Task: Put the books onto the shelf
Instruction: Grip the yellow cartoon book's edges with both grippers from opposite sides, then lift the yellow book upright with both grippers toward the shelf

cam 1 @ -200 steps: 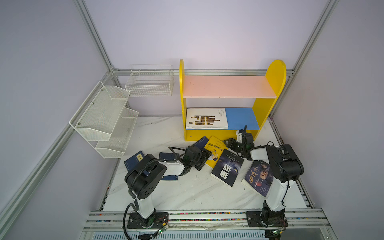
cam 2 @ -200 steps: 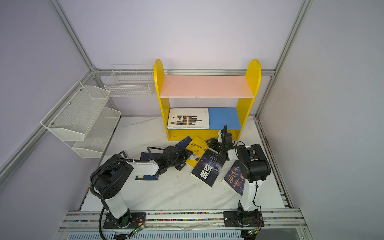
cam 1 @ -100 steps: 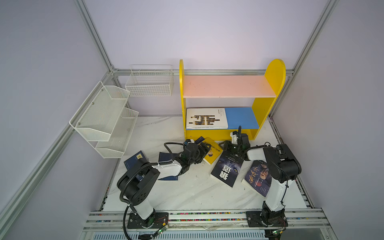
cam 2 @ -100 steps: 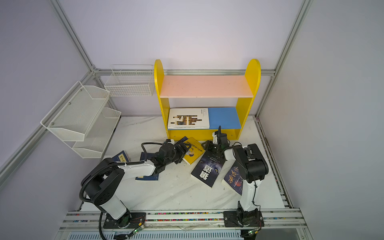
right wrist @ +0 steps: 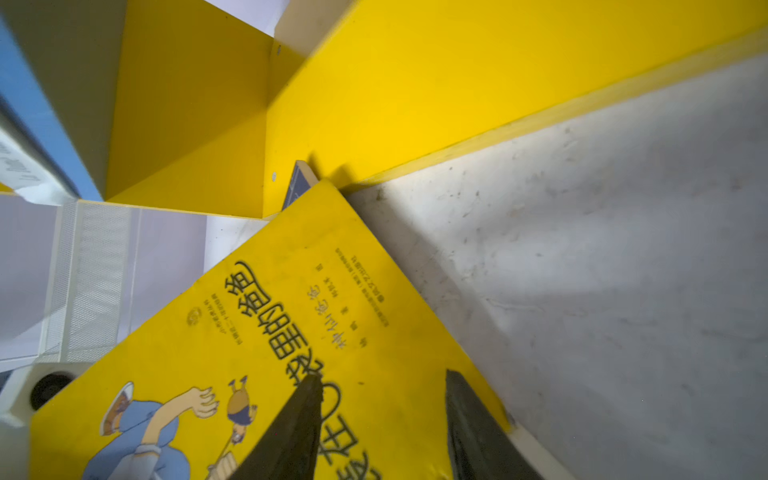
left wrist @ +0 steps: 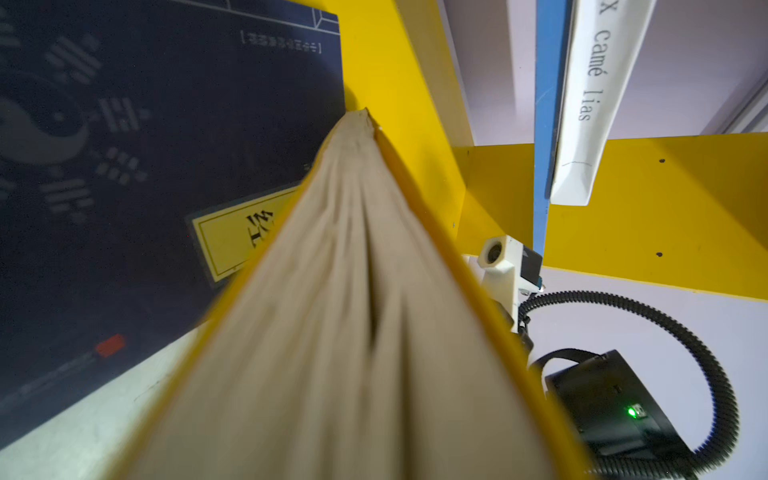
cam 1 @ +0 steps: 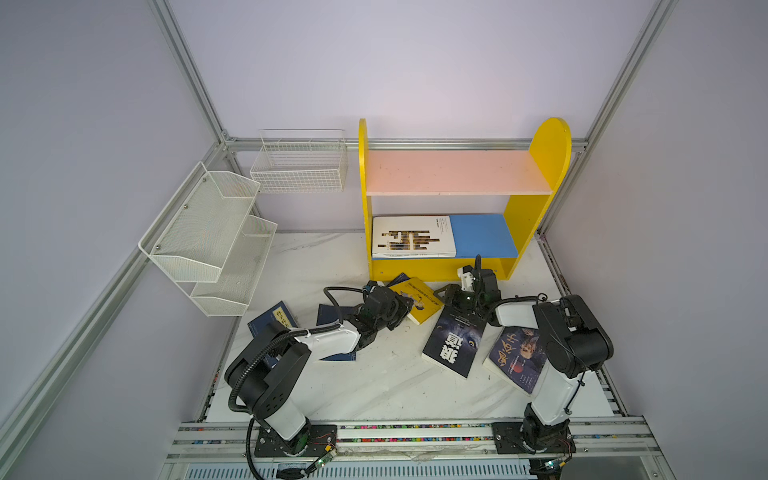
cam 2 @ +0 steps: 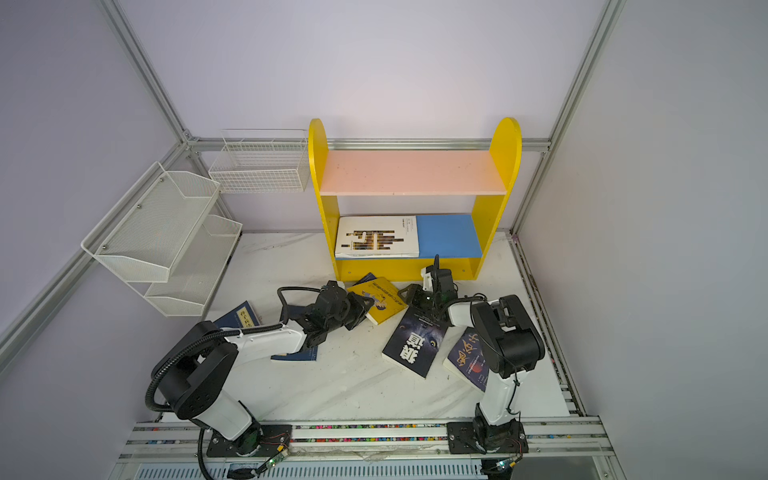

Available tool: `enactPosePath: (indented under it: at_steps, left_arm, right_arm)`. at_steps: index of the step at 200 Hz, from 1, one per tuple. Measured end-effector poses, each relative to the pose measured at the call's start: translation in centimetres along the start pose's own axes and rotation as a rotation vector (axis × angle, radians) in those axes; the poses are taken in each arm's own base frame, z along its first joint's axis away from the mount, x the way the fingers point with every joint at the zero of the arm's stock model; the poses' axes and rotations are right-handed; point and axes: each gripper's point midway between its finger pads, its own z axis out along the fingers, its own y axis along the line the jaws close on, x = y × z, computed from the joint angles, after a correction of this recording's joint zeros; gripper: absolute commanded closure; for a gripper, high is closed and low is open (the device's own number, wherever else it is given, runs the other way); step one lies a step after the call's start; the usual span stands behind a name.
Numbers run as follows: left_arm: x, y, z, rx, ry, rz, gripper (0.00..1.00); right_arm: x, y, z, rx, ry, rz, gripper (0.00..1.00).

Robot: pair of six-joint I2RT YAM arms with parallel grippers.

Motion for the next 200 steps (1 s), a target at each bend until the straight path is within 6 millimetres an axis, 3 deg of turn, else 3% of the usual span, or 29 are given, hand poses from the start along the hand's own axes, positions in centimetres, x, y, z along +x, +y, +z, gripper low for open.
enactPosePath:
  at_steps: [15,24,47,72,93,114,157,200]
  left_arm:
    - [0.0,-0.2,-0.7,-0.008,0.009,0.026,0.9]
    - [-0.1,-0.3,-1.3,-0.013,0.017,0.046,1.0]
    - [-0.5,-1.4,-4.0,-0.004,0.048,0.089,1.0]
    - [-1.7,-3.1,-7.9,0.038,0.083,0.145,1.0]
    - [-2.5,-3.3,-10.5,0.032,0.112,0.199,1.0]
    - [-2.7,-3.9,-12.2,0.042,0.162,0.244,1.0]
    - [-2.5,-7.9,-14.5,0.157,0.258,0.317,1.0]
    - [-2.2,-13.7,-16.5,0.353,0.311,0.384,1.0]
  right_arm:
    - [-0.4,0.9,-0.5,-0.011,-0.006,-0.011,0.36]
    - [-0.9,1.7,-0.8,-0.02,-0.013,-0.022,0.35]
    - [-2.9,5.1,-2.4,-0.072,-0.053,-0.069,0.28]
    - [-4.8,9.8,-5.4,-0.152,-0.109,-0.141,0.18]
    - [-4.8,13.1,-8.0,-0.236,-0.12,-0.192,0.17]
    - [-3.5,15.3,-9.8,-0.319,-0.072,-0.224,0.11]
    - [-0.3,17.0,-12.3,-0.413,0.038,-0.239,0.1]
    - [2.3,15.6,-13.2,-0.413,0.07,-0.186,0.14]
